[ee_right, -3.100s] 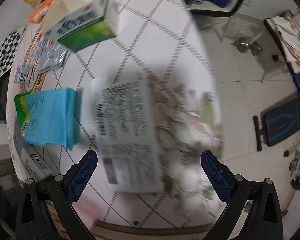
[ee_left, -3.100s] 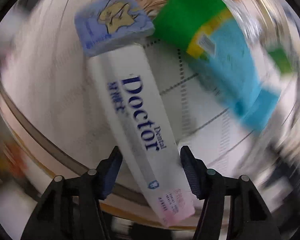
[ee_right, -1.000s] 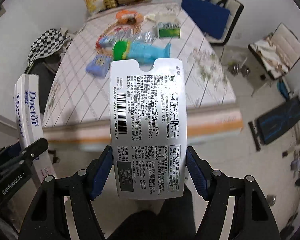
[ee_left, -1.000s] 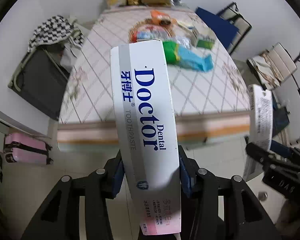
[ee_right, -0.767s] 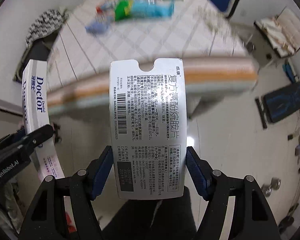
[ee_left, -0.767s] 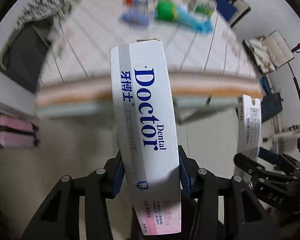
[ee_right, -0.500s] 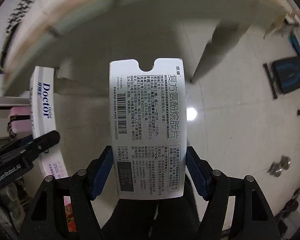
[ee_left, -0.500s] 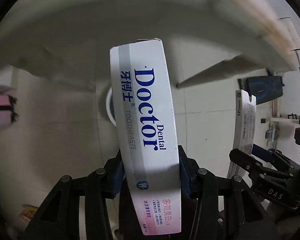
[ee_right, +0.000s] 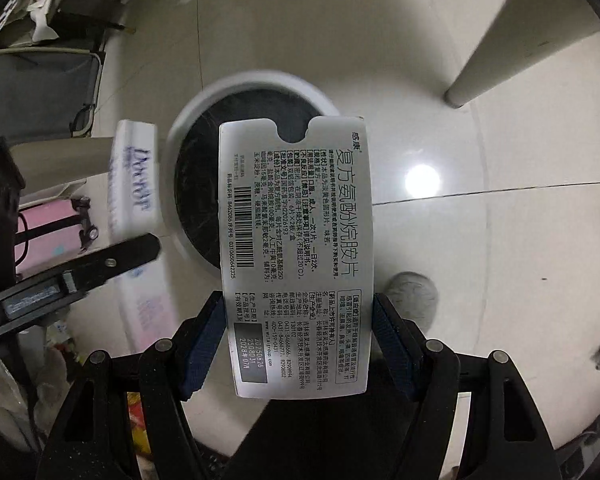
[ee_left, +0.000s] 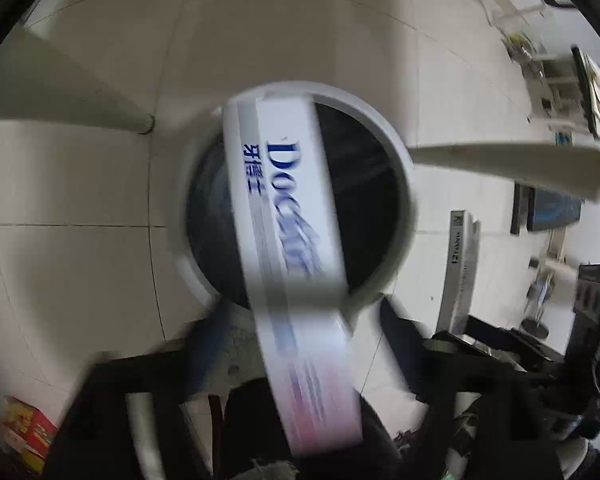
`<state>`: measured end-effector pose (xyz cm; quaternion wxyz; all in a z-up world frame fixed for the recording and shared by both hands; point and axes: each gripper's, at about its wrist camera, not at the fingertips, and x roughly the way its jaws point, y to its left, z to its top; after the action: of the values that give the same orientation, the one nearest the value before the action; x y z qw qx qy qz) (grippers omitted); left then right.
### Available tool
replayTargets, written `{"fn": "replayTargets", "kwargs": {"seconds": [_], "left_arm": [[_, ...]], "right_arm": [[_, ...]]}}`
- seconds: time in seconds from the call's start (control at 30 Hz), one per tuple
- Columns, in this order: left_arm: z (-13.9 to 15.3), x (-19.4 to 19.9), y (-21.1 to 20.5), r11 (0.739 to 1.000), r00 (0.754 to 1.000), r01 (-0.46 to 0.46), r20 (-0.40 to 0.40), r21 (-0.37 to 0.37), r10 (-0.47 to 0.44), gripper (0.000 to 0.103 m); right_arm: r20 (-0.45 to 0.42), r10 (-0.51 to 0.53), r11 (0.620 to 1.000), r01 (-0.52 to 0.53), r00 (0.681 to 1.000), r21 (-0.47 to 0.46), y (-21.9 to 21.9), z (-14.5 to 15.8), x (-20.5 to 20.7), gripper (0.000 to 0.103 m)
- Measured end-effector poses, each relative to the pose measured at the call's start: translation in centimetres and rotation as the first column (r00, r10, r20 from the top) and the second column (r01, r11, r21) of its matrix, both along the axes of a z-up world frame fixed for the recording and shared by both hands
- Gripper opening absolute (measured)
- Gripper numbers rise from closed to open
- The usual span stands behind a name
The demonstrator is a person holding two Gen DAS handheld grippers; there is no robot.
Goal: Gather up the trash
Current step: 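Carry both items over the trash bin and open both tools to drop them, then move both tools back up toward the table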
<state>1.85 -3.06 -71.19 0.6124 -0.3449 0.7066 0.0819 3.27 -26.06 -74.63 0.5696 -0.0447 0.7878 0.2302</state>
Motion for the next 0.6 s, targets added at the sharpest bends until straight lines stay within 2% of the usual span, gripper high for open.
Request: {"fn": "replayTargets", "kwargs": {"seconds": [0.13,0.17,0.2,0.23,0.33,0.4,0.6], "left_arm": [[0.7,-1.6,1.1,0.998,0.998,-0.056,0.021,0.01,0.056,0.093],[1.2,-1.9,1.1,0.997,0.997,-0.066,0.033,0.025,0.066,0.094],[1.8,-2.1,1.3,0.996,0.996,-0.073,0.045,0.051,0.07,0.094],[2.2,-2.3,0.9,0.993,0.996,-0.075,0.056,0.086,0.071,0.094],[4.2,-3.2,0.7,0.972,0.995,-0.06,0.086,0.228,0.042,0.094],[5.1,-3.3,0.3,0.957,0.997,-0.04,0.079,0.287,0.018,0.094],[6.8,-4.7,-1.1,0.939,0.998,0.001,0.059,0.343,-0.022,0.094]], "right_arm": [[-0.022,-0.01,0.998,0.011,1.0,0.054,0.3,-2.6,0.8,0.075],[-0.017,-0.008,0.998,0.01,1.0,0.063,0.7,-2.7,0.8,0.083],[-0.01,-0.008,0.998,0.009,1.0,0.067,0.6,-2.7,0.8,0.097],[0.005,-0.007,0.998,0.007,1.0,0.069,0.8,-2.6,0.9,0.102],[0.064,0.019,0.999,-0.021,0.998,0.035,1.3,-1.9,0.9,0.103],[0.094,0.041,0.999,-0.042,0.995,0.011,1.4,-1.3,0.6,0.103],[0.205,0.113,0.991,-0.095,0.972,-0.096,1.6,1.5,0.2,0.103]]}}
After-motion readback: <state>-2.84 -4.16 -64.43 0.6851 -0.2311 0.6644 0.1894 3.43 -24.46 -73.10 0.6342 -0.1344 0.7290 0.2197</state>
